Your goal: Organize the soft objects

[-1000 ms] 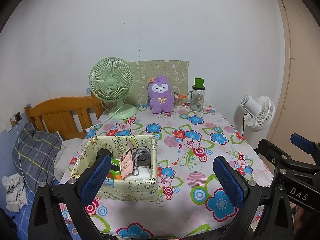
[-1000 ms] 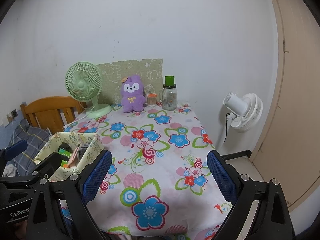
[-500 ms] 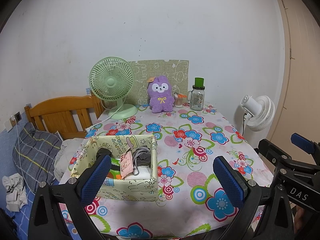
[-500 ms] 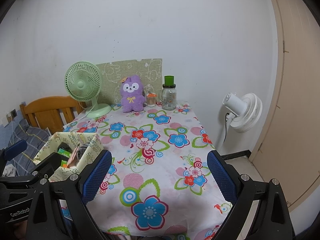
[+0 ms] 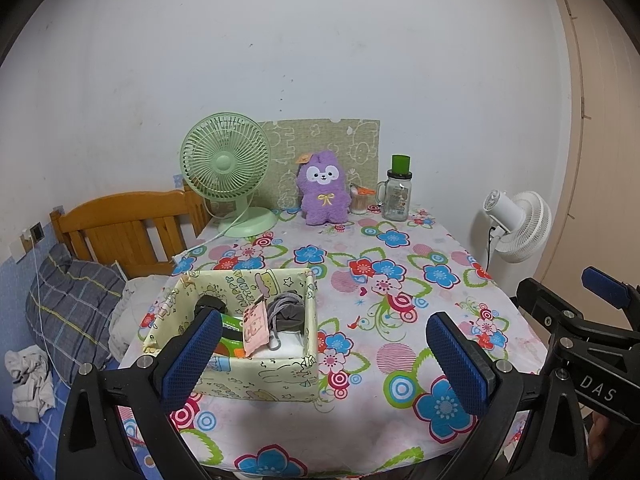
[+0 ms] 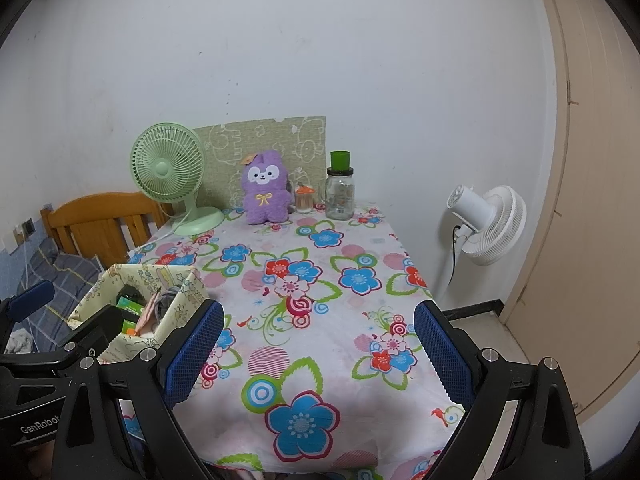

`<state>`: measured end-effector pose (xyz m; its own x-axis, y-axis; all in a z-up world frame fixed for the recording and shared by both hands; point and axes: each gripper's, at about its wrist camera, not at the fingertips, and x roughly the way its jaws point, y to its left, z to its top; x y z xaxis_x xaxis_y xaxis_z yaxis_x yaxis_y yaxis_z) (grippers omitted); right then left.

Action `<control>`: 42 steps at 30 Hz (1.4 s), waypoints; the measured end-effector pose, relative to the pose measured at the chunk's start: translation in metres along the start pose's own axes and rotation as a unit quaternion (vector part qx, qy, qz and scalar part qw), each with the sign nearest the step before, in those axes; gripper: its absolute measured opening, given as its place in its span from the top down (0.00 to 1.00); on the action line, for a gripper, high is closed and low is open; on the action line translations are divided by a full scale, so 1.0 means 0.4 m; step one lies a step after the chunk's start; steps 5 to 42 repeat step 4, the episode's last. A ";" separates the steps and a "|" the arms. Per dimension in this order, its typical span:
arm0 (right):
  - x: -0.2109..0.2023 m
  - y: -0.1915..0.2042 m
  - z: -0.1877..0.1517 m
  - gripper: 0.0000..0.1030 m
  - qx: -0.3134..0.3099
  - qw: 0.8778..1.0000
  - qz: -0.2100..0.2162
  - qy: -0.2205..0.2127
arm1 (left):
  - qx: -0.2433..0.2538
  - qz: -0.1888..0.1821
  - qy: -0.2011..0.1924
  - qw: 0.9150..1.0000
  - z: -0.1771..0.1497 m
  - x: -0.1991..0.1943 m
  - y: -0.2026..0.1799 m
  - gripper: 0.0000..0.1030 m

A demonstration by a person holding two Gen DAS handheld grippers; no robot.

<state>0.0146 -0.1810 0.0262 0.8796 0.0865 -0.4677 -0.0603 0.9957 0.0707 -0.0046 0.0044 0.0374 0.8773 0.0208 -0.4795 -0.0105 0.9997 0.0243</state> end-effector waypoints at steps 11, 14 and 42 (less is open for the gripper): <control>0.001 0.000 -0.001 0.05 -0.001 1.000 -0.001 0.000 | 0.001 0.000 0.001 1.000 0.000 0.000 0.000 0.00; 0.001 0.000 -0.001 0.05 -0.001 1.000 -0.001 0.000 | 0.001 0.000 0.001 1.000 0.000 0.000 0.000 0.00; 0.001 0.000 -0.001 0.05 -0.001 1.000 -0.001 0.000 | 0.001 0.000 0.001 1.000 0.000 0.000 0.000 0.00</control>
